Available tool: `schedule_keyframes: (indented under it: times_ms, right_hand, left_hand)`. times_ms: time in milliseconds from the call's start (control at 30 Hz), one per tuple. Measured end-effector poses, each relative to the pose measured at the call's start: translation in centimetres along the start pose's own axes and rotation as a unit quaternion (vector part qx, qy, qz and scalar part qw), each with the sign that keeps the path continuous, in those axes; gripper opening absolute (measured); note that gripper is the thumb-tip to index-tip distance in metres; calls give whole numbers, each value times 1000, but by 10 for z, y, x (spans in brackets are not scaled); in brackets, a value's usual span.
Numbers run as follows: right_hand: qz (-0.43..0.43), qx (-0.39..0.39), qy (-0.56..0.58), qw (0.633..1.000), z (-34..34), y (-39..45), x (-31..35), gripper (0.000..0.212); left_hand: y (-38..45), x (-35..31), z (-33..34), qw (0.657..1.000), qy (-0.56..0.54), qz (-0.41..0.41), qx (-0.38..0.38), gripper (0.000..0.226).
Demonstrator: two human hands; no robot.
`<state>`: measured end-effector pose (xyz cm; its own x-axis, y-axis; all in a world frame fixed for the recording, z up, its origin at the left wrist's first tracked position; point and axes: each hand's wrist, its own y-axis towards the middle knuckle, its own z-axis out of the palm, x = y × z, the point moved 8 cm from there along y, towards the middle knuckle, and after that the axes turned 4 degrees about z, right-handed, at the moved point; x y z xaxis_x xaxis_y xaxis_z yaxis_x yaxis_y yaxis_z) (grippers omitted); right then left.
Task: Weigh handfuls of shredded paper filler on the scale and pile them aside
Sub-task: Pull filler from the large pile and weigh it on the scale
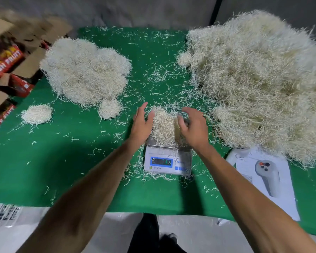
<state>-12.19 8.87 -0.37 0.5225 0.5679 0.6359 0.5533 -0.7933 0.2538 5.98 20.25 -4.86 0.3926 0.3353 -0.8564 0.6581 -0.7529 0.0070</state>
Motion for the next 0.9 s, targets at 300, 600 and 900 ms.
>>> schedule_keyframes:
  times_ms: [300,600,900]
  right_hand:
    - [-13,88,-13,996,40,27,33,51]
    - [36,73,7,997,26,46,20,28]
    - [48,45,-8,998,2,75,44,14]
  left_hand:
    - [38,-64,-10,988,1,65,138,12]
    - [61,-86,-37,986,-46,1,159,7]
    - [45,-91,-31,986,24,22,162,34]
